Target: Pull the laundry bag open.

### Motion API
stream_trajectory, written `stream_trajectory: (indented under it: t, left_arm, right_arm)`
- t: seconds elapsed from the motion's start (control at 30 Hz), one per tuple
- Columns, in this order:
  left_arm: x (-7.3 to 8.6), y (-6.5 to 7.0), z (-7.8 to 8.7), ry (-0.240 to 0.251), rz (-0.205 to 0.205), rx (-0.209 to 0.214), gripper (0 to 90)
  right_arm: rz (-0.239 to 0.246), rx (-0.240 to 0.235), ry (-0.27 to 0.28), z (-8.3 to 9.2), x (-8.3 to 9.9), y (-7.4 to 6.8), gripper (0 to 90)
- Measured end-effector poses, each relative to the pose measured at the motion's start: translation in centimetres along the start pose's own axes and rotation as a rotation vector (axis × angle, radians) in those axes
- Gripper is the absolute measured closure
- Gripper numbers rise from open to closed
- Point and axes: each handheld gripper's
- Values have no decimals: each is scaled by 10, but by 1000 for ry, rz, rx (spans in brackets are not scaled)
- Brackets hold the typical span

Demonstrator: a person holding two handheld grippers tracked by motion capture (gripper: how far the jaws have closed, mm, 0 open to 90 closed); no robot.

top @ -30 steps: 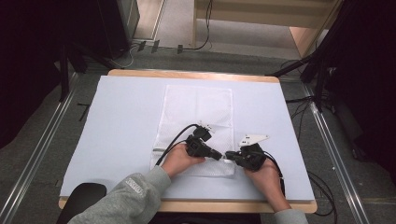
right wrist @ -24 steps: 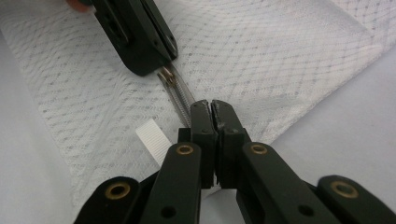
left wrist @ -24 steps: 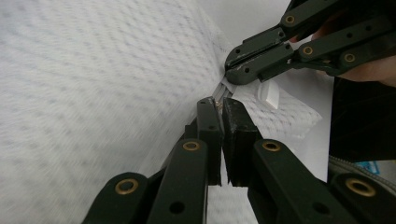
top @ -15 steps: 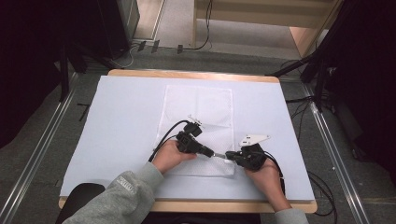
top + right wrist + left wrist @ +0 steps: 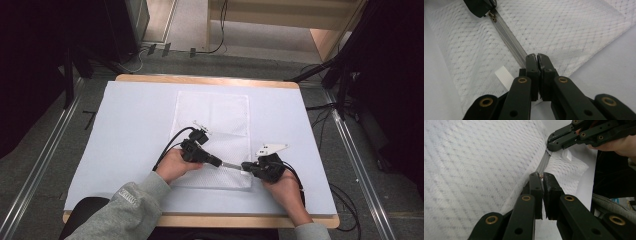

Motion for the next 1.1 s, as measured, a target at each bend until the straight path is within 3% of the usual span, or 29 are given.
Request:
stream_trajectory:
  t: [0.23,0.73,1.1]
  left_arm:
    - [3,-1,10,3,3,4,877]
    - [15,-5,38,11,12,-14,877]
    - [21,-2,45,10,8,-13,877]
  right_arm:
    - [-32,-19,-5,0,0,2,893]
    - [-19,-18,-15,0,-2,2,892]
    - [-27,-15,-14,0,-2,2,891]
Point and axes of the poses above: each handheld gripper's, and its own axes: z roughly backward along the jaws, x roughly out of its underside, y roughly to its right, and after that the axes turned 5 degrees about -z, right-handed
